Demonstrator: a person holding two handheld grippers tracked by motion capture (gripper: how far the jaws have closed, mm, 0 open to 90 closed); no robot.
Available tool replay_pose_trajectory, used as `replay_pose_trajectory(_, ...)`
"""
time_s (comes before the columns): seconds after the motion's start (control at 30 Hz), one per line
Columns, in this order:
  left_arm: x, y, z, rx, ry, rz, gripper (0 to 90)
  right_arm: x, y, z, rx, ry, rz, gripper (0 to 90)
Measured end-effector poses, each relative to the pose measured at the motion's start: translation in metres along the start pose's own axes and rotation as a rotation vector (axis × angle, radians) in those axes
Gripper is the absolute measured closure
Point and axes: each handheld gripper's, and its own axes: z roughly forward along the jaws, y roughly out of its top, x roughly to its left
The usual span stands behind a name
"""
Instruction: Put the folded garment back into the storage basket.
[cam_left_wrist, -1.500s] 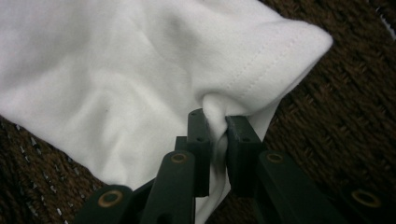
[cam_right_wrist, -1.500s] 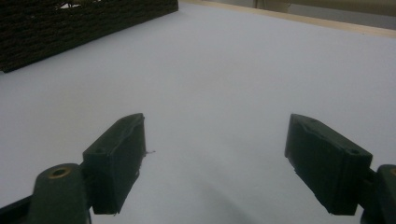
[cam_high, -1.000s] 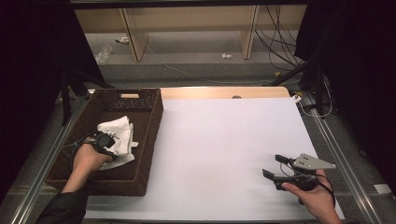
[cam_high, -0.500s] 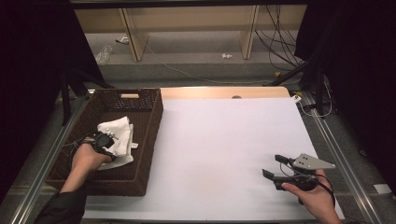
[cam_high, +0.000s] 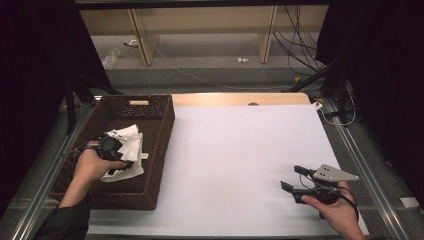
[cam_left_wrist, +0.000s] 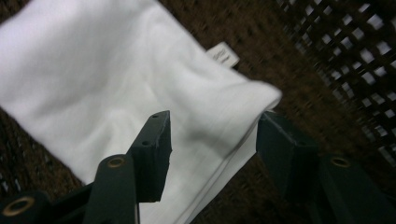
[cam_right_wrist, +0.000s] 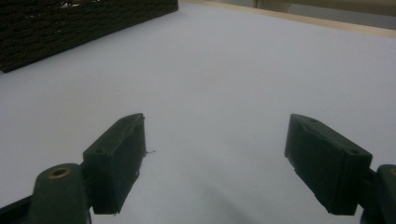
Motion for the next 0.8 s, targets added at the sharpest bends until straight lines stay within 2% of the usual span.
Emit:
replay_pose_trajectory(0.13, -0.002, 0.006, -0.001, -0.048, -0.027, -0.027, 49.7, 0.0, 0.0, -0.001, -0.008, -0.001, 0.0, 21.4)
replay_pose_trajectory(0.17, -0.002, 0.007, -0.001, -0.056, -0.024, -0.044, 52.1, -0.001, 0.0, -0.001, -0.008, -0.002, 0.0, 21.4)
replay_pose_trajectory(0.23, -0.001, 0.009, 0.002, -0.076, 0.001, -0.103, 60.9, -0.001, 0.0, -0.001, -0.006, -0.003, 0.0, 21.4)
replay_pose_trajectory(0.3, -0.001, 0.009, 0.009, -0.072, 0.028, -0.139, 70.2, -0.001, 0.0, 0.0, -0.01, 0.0, 0.002, 21.4)
replay_pose_trajectory(0.37, -0.001, 0.01, 0.018, -0.068, 0.031, -0.168, 75.0, 0.0, 0.0, 0.0, -0.01, 0.0, 0.003, 21.4)
replay_pose_trajectory(0.43, -0.001, 0.009, 0.028, -0.017, 0.044, -0.146, 75.3, -0.001, 0.0, -0.001, -0.008, -0.002, -0.001, 21.4)
replay_pose_trajectory(0.53, -0.003, 0.008, 0.041, 0.024, 0.03, -0.134, 75.2, -0.001, 0.0, -0.001, -0.008, -0.002, -0.001, 21.4)
replay_pose_trajectory(0.6, -0.003, 0.007, 0.046, 0.037, 0.036, -0.129, 75.0, -0.001, 0.0, -0.001, -0.012, -0.002, -0.002, 21.4)
replay_pose_trajectory(0.73, -0.005, 0.008, 0.046, 0.029, 0.038, -0.136, 73.6, -0.001, 0.001, -0.001, -0.01, -0.002, -0.002, 21.4)
replay_pose_trajectory(0.8, -0.006, 0.008, 0.042, 0.004, 0.047, -0.144, 71.0, -0.001, 0.001, -0.002, -0.01, -0.003, -0.003, 21.4)
